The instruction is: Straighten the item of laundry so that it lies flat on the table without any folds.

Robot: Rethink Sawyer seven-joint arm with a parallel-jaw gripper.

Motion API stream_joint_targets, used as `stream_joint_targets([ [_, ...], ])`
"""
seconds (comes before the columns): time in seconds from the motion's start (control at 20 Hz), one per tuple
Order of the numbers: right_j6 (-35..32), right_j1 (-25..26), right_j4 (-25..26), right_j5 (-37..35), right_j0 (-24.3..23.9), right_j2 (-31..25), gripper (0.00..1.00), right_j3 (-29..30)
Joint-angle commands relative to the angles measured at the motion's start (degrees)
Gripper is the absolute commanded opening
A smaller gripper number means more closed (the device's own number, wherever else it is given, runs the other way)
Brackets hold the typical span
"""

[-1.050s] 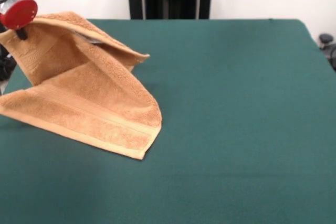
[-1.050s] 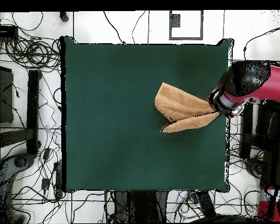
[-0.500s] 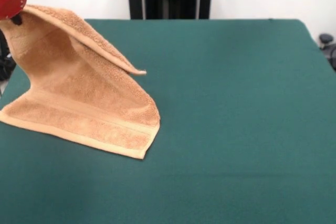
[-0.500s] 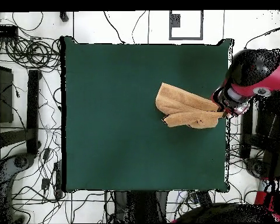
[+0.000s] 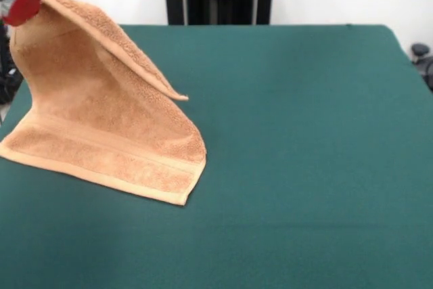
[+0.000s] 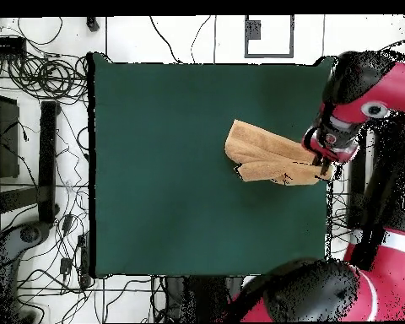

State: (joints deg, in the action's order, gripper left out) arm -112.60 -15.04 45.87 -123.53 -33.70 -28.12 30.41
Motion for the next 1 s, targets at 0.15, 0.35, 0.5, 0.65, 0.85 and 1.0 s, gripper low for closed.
stream_joint_targets([
  [0.15, 39.2, 6.2, 29.2, -25.9, 4.2, -21.2, 0.0, -15.6],
  [0.35, 42.5, 5.9, 39.8, -29.5, 2.9, -28.8, 0.0, -15.1],
  [0.5, 42.9, 5.9, 45.9, -30.3, 2.0, -34.0, 0.0, -14.7],
  [0.65, 40.6, 5.9, 48.3, -30.3, 1.6, -36.4, 0.0, -14.3],
  [0.85, 25.2, 6.8, 35.9, -26.7, 1.5, -33.1, 0.0, -13.0],
  [1.0, 8.1, 6.4, 15.6, -17.2, 0.9, -23.9, 0.0, -6.3],
])
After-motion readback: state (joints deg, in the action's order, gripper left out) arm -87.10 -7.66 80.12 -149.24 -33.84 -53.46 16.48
